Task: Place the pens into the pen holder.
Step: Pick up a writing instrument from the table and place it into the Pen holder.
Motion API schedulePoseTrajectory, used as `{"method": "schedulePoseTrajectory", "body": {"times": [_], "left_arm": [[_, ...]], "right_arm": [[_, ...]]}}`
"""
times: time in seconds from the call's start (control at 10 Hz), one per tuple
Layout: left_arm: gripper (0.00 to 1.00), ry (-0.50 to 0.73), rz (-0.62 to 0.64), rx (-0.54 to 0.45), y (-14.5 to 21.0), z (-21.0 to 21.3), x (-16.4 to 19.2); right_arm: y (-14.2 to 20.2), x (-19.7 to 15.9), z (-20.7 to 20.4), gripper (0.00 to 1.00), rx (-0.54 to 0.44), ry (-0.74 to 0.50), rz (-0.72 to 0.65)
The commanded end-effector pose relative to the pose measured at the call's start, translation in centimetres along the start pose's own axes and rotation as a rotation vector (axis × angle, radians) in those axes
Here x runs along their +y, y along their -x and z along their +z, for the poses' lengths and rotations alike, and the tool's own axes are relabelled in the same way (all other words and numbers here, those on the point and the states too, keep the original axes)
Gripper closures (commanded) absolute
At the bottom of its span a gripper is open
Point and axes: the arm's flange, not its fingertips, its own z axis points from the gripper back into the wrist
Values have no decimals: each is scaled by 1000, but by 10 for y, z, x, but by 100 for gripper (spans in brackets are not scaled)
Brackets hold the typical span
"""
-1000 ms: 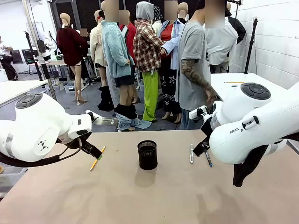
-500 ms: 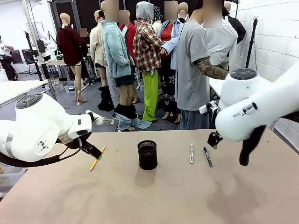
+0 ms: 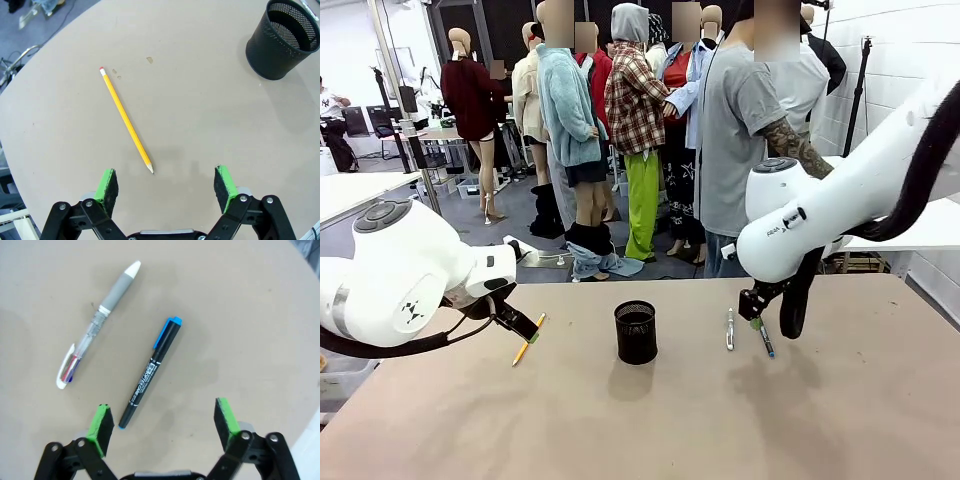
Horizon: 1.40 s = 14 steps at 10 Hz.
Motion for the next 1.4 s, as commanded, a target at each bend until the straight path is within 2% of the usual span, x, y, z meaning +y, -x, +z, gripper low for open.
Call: {"method": "schedulePoseTrajectory", "body": {"times": [0.0,0.4,0.8,0.9,1.3], "left_arm": [[0,0,3,-1,0,0,1],[0,0,3,-1,0,0,1],[0,0,3,-1,0,0,1],[0,0,3,-1,0,0,1],[0,0,3,-1,0,0,1]], "right_arm": [[-5,2,-2,0,30,-4,-47],[-4,-3,-23,0,68,-68,-127],[-8,-1,-37,0,76,-100,-143],[-9,-1,-38,8,63,-98,-137],[-12,-3,-37,87,71,-123,-119]]}}
